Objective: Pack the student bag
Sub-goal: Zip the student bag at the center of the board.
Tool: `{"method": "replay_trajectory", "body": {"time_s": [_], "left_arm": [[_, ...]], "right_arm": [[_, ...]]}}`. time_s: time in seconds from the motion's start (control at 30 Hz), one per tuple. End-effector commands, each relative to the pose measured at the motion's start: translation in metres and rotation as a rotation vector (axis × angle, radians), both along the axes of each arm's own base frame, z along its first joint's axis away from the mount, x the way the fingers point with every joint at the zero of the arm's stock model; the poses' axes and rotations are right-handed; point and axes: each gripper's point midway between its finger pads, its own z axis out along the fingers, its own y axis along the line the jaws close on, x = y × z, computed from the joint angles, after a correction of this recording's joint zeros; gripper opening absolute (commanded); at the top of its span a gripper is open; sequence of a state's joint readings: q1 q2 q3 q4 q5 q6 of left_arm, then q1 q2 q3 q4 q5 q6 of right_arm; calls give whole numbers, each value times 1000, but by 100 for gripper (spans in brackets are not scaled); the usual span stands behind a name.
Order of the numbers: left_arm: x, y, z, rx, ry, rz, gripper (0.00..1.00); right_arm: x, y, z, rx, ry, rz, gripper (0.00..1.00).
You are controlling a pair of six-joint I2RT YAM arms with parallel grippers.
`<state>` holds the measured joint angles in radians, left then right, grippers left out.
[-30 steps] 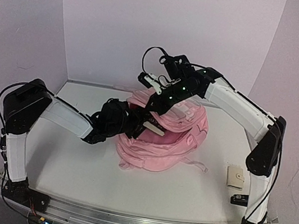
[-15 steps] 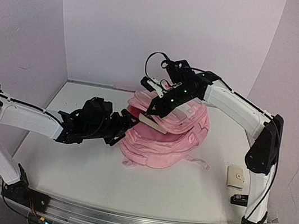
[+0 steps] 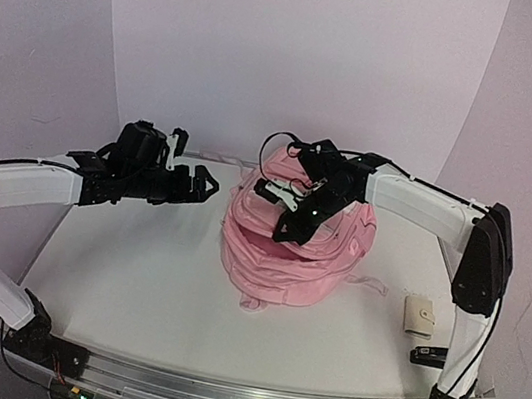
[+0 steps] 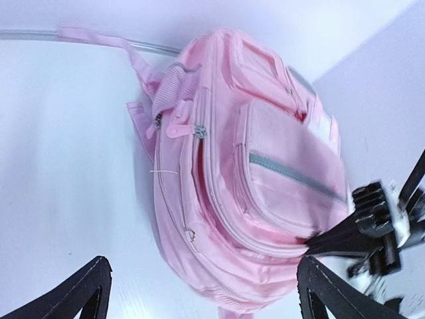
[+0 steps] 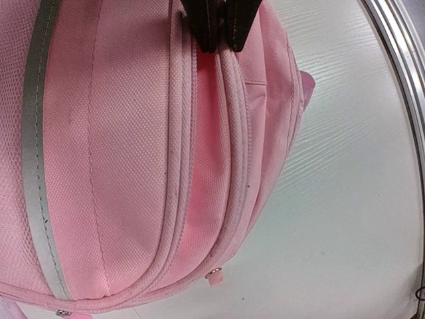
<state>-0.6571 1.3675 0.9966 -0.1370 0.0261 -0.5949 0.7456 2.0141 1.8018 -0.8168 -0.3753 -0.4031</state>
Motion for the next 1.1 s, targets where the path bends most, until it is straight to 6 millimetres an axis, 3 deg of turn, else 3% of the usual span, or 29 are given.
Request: {"method": "replay_trajectory", "body": {"time_s": [0.0, 0.17, 0.37, 0.77, 1.07], "left_arm": [[0, -10, -5, 134, -79, -197, 96], [7, -20, -14, 213, -116, -361, 91], [1, -31, -33, 297, -210, -532, 84], [12, -68, -61, 373, -306, -821, 64], [26, -81, -57, 373, -360, -869, 53]], "right_arm": [[-27, -28, 2, -77, 39, 72, 0], [-49, -38, 4, -98, 92, 164, 0], [-65, -53, 1, -145, 113, 234, 0], [-74, -58, -6, -156, 148, 258, 0], [-81, -59, -3, -143, 169, 257, 0]]}}
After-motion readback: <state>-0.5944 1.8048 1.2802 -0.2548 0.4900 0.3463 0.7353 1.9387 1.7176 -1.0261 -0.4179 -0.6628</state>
